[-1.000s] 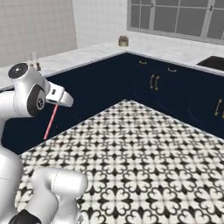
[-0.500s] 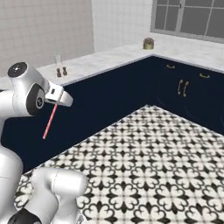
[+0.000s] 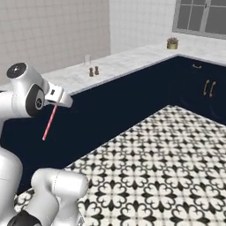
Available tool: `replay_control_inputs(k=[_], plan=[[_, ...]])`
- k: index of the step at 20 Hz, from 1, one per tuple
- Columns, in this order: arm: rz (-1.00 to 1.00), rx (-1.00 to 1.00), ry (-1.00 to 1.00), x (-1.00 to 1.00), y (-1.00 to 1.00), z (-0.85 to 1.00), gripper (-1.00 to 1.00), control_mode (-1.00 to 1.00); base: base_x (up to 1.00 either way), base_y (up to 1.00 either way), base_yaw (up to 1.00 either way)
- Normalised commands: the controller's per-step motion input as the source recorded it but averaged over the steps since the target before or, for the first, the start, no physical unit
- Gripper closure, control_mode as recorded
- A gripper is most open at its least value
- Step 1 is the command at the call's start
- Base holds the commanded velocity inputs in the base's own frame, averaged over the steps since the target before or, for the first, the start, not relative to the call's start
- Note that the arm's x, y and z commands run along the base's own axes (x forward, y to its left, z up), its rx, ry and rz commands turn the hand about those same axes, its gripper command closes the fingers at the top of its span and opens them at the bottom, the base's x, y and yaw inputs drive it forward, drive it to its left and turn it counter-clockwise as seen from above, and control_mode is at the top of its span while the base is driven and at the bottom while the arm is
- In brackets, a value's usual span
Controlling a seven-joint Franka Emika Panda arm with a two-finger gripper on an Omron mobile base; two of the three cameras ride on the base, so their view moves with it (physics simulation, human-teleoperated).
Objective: Take a straw from the drawer in front and place it inside the glass cup on the dining counter.
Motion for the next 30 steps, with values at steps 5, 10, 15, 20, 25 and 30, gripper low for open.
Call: replay_control_inputs(k=[5,10,15,20,25,30], plan=[[0.00,0.00,0.00,0.00,0.00,0.00,1.00,1.00,-0.16,1.00,-0.06],[0.00,0.00,0.00,0.00,0.00,0.00,1.00,1.00,0.00,1.00,-0.13],[0.00,0.00,0.00,0.00,0.00,0.00,1.00,1.00,-0.11,1.00,-0.21],[0.00,0.00,0.00,0.00,0.00,0.00,1.00,1.00,-0.16,1.00,-0.25],[0.00,0.00,0.00,0.00,0.00,0.00,1.00,1.00,-0.03,1.00,-0.24],[0.00,0.00,0.00,0.00,0.00,0.00,1.00,1.00,0.00,1.00,-0.24]])
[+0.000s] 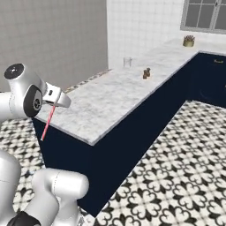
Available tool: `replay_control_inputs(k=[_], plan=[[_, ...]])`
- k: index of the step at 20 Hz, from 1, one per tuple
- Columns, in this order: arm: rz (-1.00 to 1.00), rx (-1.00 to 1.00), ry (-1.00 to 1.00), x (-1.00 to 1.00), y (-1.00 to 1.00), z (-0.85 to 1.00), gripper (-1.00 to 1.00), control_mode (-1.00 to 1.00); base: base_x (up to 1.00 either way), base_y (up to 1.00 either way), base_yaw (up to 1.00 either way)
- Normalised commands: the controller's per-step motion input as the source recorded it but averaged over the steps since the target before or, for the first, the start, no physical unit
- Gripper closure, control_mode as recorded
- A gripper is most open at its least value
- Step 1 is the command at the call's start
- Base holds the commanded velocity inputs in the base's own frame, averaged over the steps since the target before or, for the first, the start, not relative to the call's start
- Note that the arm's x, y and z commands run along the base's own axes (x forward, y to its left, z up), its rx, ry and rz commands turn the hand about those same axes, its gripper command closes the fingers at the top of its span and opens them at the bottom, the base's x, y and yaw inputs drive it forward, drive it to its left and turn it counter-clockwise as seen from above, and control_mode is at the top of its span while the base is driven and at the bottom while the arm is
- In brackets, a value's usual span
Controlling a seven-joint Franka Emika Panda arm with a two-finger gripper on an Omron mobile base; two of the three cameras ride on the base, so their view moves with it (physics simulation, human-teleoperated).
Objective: Take a straw from the drawer in front and place it inside the glass cup on the dining counter.
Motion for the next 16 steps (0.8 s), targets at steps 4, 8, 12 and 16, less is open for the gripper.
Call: replay_control_inputs(k=[4,8,12,16], plan=[[0.00,0.00,0.00,0.00,0.00,0.00,1.00,1.00,0.00,1.00,-0.25],[0.00,0.00,0.00,0.00,0.00,0.00,1.00,1.00,0.00,1.00,-0.26],[0.00,0.00,0.00,0.00,0.00,0.00,1.00,1.00,0.00,1.00,-0.25],[0.00,0.00,0.00,0.00,0.00,0.00,1.00,1.00,0.00,1.00,-0.25]])
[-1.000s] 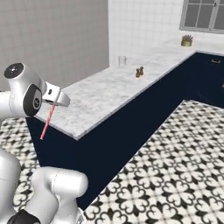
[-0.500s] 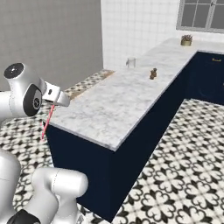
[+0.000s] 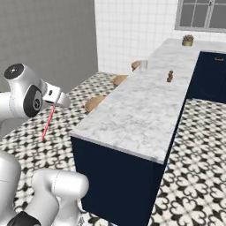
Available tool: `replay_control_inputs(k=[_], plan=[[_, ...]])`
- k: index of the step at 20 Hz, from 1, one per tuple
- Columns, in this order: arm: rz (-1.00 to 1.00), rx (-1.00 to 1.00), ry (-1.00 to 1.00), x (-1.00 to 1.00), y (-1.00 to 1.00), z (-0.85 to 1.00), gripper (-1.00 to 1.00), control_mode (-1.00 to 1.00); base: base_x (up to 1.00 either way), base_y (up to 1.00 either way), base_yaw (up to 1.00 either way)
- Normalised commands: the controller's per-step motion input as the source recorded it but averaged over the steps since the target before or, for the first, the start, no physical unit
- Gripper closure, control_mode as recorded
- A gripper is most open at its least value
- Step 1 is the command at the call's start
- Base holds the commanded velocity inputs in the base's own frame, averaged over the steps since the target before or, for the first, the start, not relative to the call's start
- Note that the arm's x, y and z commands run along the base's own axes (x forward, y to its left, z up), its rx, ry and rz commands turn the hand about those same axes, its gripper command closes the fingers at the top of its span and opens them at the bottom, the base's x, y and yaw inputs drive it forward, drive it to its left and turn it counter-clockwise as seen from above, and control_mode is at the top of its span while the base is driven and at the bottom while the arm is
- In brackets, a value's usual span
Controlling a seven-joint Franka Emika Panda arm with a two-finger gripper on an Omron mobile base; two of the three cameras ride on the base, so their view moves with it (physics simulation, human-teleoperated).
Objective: Take a straw from the drawer in front and place it inside the glass cup on the dining counter.
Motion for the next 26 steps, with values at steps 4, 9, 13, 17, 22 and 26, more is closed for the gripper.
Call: replay_control_inputs(k=[4,9,13,17,22,26], plan=[[0.00,0.00,0.00,0.00,0.00,0.00,1.00,1.00,0.01,1.00,-0.26],[0.00,0.00,0.00,0.00,0.00,0.00,1.00,1.00,0.08,1.00,-0.28],[0.00,0.00,0.00,0.00,0.00,0.00,1.00,1.00,0.24,1.00,-0.32],[0.00,0.00,0.00,0.00,0.00,0.00,1.00,1.00,0.42,1.00,-0.37],[0.00,0.00,0.00,0.00,0.00,0.00,1.00,1.00,0.53,1.00,-0.46],[0.00,0.00,0.00,0.00,0.00,0.00,1.00,1.00,0.56,1.00,-0.49]])
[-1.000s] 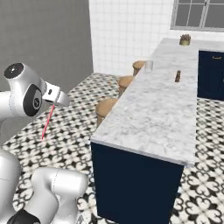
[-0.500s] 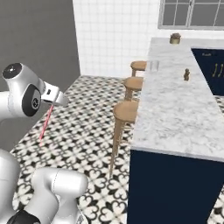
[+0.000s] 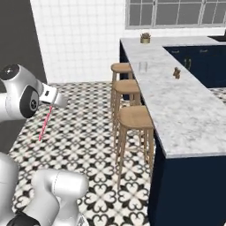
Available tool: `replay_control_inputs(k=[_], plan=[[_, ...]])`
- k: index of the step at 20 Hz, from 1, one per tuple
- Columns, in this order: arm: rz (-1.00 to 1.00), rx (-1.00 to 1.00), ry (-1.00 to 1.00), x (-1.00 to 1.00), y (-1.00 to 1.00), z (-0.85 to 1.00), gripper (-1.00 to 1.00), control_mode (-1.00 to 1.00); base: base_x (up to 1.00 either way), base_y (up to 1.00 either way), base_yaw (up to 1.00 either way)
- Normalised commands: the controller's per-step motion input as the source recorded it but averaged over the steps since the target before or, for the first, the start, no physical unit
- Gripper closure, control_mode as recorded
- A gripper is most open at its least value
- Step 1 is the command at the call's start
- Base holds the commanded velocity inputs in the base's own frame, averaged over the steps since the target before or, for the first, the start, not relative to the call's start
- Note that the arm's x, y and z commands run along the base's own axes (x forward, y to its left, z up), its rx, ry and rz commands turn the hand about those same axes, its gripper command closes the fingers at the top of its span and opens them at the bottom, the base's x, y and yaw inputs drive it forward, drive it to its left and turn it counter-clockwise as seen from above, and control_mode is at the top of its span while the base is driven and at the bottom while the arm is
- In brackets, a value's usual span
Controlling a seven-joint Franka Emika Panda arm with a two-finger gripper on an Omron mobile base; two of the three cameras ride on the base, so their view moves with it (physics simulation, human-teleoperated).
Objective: Take a straw from the drawer in front and place it inside the glass cup on the dining counter.
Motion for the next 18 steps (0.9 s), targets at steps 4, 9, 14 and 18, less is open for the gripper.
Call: replay_control_inputs(k=[4,9,14,18], plan=[[0.00,0.00,0.00,0.00,0.00,0.00,1.00,1.00,0.58,1.00,-0.50],[0.00,0.00,0.00,0.00,0.00,0.00,1.00,1.00,0.55,0.99,-0.51],[0.00,0.00,0.00,0.00,0.00,0.00,1.00,1.00,0.57,1.00,-0.49],[0.00,0.00,0.00,0.00,0.00,0.00,1.00,1.00,0.57,0.99,-0.48]])
